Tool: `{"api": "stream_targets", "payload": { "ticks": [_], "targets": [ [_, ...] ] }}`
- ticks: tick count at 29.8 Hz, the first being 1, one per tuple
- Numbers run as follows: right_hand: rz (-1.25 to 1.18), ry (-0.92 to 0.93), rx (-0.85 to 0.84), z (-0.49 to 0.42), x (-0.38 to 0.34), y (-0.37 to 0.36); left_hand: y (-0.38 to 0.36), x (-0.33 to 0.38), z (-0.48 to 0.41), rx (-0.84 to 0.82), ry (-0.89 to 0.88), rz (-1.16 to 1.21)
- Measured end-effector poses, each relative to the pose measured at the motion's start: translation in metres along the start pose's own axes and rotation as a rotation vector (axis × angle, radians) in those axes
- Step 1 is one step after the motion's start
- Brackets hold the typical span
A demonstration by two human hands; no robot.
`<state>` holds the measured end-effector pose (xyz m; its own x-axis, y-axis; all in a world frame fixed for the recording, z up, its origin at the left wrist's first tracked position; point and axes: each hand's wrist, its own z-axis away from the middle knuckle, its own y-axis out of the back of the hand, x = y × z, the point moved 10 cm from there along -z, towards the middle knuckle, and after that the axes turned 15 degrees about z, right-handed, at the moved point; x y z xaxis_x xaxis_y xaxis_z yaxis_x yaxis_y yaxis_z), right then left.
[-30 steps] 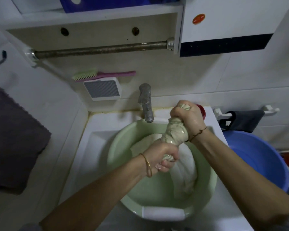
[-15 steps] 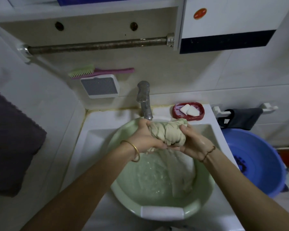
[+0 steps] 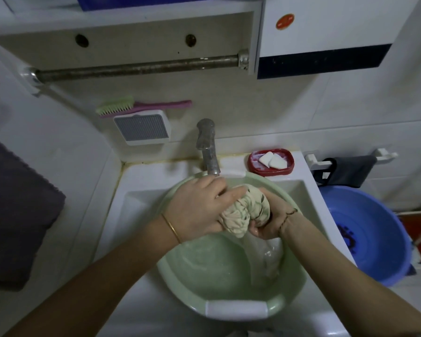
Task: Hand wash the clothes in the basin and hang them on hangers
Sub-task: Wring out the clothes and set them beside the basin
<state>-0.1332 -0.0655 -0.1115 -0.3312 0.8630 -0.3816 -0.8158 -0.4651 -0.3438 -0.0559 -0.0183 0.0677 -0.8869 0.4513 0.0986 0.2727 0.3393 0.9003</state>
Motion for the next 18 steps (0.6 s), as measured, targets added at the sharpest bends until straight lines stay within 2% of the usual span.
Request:
{"api": "stream_targets", "payload": {
  "ticks": [2,5,7,8,10,13,14,15,17,18],
  "targets": [
    [0.047,-0.014,-0.021,0.005,0.004,-0.011,-0.002,0.007,-0.002,-0.016,-0.047,-0.018],
    [0.043,0.066,-0.067,0.014,0.002,-0.029,-0.018,0.025,-0.003,-0.087,-0.142,0.207],
    [-0.005,0.106,-0.104,0.016,0.002,-0.038,-0.021,0.032,0.0,-0.024,-0.168,0.359],
    [-0.022,0.085,-0.113,0.011,0.005,-0.039,-0.019,0.03,0.001,0.058,-0.127,0.434],
    [-0.081,0.103,-0.083,0.007,0.003,-0.041,-0.012,0.014,0.006,0.293,0.058,0.582],
    [-0.215,0.339,0.031,0.006,-0.023,-0.037,-0.01,-0.016,0.026,0.708,0.481,0.796],
    [-0.226,0.458,0.13,0.008,-0.034,-0.028,-0.013,-0.025,0.036,0.846,0.655,0.856],
    [-0.182,0.587,0.298,0.019,-0.045,-0.015,-0.02,-0.033,0.047,0.989,0.838,0.942],
    [0.06,0.825,0.603,0.05,-0.067,-0.003,-0.04,-0.044,0.071,1.254,1.159,1.134],
    [0.216,0.907,0.695,0.065,-0.077,-0.007,-0.061,-0.049,0.079,1.36,1.279,1.283]
  ]
}}
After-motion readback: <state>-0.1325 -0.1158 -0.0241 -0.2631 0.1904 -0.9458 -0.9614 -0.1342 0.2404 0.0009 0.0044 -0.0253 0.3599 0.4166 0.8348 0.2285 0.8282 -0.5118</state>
